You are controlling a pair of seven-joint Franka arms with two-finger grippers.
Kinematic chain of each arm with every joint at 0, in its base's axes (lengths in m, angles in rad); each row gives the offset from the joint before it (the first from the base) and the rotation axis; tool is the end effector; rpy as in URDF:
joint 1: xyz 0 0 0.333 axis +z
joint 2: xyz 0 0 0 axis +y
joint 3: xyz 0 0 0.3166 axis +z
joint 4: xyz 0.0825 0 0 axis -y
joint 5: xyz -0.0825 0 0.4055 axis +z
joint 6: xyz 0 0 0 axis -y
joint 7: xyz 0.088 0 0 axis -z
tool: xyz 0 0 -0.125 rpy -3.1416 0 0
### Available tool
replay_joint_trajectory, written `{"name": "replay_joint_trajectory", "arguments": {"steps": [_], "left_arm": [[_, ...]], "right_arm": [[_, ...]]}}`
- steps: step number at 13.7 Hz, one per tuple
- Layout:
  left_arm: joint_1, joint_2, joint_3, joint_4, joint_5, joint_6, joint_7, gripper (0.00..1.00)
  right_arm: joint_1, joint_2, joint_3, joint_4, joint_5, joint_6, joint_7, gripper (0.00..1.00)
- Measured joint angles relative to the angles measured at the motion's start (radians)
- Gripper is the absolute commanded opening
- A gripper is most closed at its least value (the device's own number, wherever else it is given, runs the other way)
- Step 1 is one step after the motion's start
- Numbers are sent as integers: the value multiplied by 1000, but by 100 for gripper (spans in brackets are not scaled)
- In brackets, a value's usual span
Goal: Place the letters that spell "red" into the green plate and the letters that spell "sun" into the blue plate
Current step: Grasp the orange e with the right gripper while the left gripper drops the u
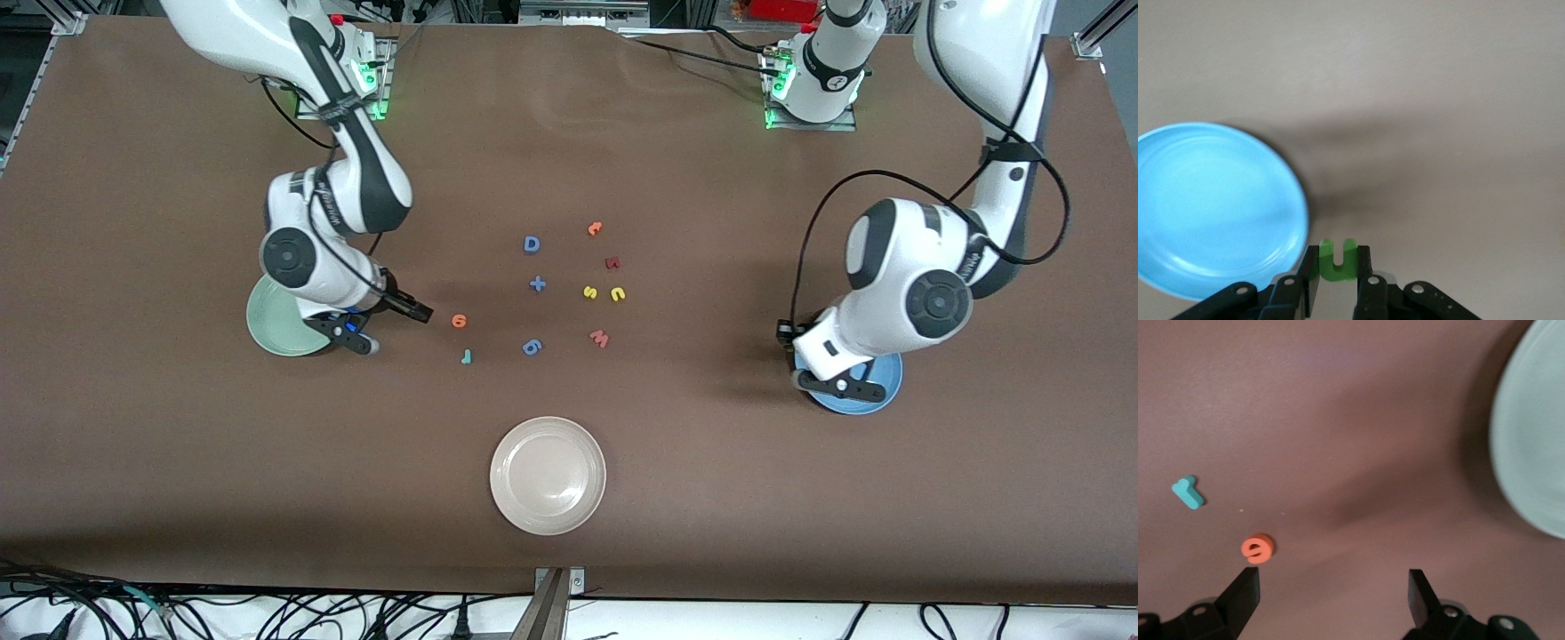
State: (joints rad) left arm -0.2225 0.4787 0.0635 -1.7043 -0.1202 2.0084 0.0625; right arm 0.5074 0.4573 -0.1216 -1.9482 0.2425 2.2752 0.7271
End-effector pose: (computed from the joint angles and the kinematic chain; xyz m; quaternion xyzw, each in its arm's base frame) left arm 0.6533 -0.1170 0.2729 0.9922 -0.0824 -0.0880 0.0329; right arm 0.5701 0.2422 0.2024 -0.9652 0.2470 0.0837 0.0186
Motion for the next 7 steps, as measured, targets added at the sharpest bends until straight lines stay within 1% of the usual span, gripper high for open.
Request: {"name": "replay_joint_trajectory", "arguments": {"steps": [2, 5, 6, 7], "left_arm": [[58, 19, 0, 0, 32, -7, 66, 5], [111, 69, 0, 7, 71, -5, 102, 8], [116, 90, 0, 16, 73, -4, 102, 24], [119, 110, 0, 27, 75, -4, 102, 74]], "right_arm": [[45, 41, 2, 14, 0, 61, 81, 98], [84, 97, 3, 70, 0, 78, 161, 98], [88, 111, 3, 86, 0, 78, 172, 98], [90, 119, 3, 96, 0, 78, 176, 98]]}}
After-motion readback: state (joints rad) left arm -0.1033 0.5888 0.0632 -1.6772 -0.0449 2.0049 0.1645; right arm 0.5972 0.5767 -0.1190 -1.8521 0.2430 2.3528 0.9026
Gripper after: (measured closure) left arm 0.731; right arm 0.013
